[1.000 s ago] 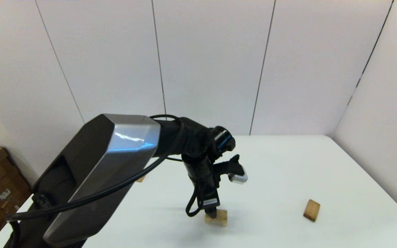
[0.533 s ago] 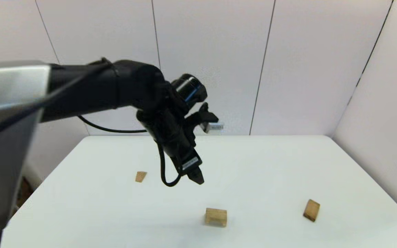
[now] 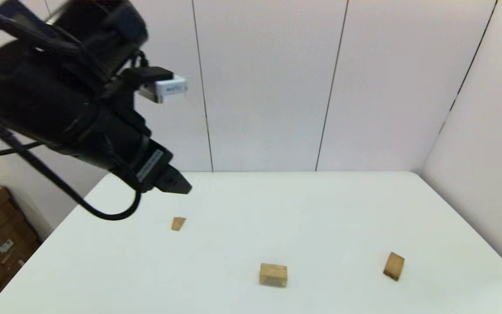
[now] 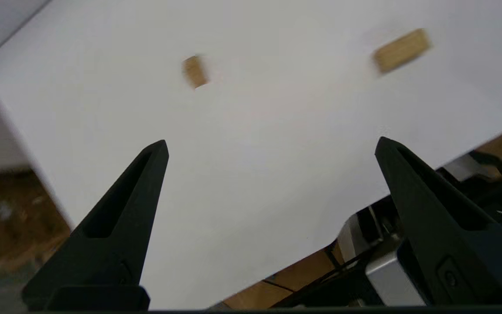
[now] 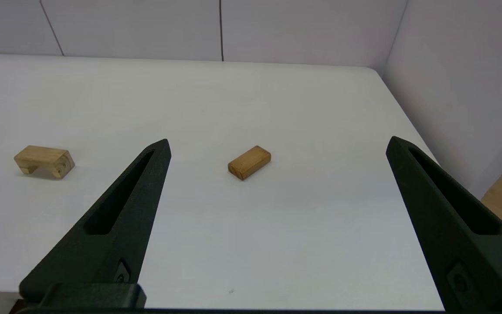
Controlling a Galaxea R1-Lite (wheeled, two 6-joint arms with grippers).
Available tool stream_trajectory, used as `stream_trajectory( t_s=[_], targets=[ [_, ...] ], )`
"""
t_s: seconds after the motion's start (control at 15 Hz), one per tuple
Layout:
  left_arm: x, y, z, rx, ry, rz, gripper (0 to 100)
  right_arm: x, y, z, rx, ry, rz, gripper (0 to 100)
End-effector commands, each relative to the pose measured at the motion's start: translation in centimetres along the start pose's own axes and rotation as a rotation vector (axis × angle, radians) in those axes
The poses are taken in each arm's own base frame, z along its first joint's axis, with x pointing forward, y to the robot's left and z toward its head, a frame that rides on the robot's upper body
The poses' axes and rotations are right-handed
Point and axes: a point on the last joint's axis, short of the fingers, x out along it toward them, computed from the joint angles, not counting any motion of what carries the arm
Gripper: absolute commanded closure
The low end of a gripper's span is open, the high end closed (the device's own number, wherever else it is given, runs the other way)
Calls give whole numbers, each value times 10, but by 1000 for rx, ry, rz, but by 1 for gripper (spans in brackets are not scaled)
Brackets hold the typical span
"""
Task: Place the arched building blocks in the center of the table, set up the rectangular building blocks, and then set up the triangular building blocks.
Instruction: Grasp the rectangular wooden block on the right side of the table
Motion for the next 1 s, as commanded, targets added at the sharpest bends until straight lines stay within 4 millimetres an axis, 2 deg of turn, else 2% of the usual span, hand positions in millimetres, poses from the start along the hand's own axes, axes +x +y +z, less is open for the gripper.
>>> stream_trajectory(
  t_s=[0.07, 0.13, 0.47, 0.8, 1.0],
  targets=[
    [-77, 27, -108, -129, -62, 176, 0, 0, 0, 0, 0, 0, 1, 0],
    [-86, 26, -135, -142, -74, 185, 0, 0, 0, 0, 0, 0, 1, 0],
    [-108, 17, -222, -250, -143, 270, 0, 0, 0, 0, 0, 0, 1, 0],
    [-109, 1, -277, -310, -239, 326, 0, 0, 0, 0, 0, 0, 1, 0],
    [-116, -10, -301, -346, -305, 357, 0, 0, 0, 0, 0, -1, 1, 0]
  ],
)
